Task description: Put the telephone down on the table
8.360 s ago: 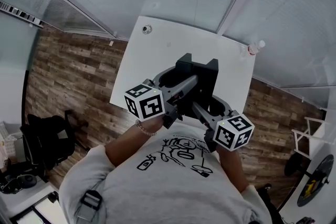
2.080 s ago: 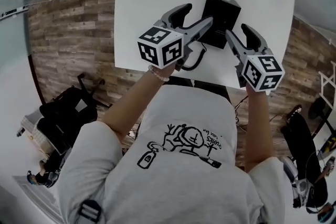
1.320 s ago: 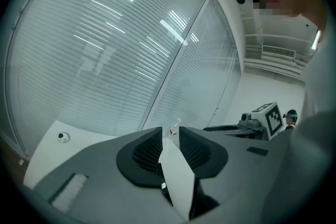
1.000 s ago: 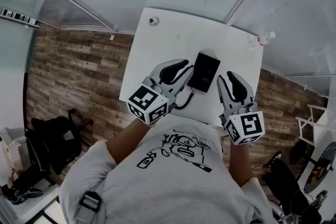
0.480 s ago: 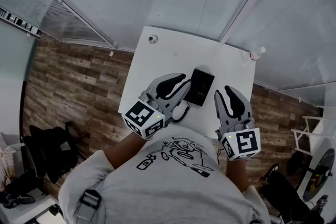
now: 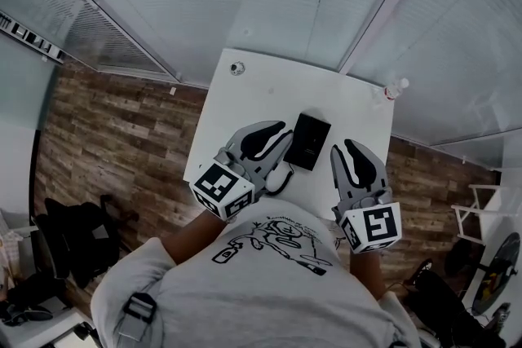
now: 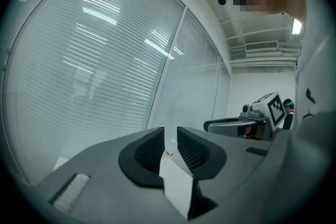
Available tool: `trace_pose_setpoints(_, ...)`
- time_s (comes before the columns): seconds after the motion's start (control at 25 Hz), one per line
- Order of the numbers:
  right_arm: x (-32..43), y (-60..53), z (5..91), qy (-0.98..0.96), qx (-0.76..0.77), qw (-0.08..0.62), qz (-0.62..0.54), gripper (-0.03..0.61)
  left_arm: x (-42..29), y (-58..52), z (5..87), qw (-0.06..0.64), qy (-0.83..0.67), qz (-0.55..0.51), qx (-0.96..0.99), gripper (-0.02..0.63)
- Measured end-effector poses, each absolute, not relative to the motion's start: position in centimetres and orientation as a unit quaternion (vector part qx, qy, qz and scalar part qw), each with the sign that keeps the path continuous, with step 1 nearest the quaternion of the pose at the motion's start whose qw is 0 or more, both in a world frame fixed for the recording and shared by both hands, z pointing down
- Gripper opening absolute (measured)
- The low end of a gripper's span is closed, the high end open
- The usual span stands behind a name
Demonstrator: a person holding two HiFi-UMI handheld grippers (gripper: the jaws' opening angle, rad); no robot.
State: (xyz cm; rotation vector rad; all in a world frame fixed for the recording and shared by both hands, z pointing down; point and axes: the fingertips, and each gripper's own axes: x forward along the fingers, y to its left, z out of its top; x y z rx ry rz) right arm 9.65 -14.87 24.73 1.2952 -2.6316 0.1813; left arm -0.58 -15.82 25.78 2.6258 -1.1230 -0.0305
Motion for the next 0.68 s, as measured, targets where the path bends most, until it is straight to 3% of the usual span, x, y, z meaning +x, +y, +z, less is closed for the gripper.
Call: trace_pose_setpoints(0.68, 10.7, -17.1, 24.4, -0.885, 0.451, 0.086, 0.069, 0.084, 0.1, -17.1, 25.3, 0.145, -0.391, -0.014, 0.909, 0.074)
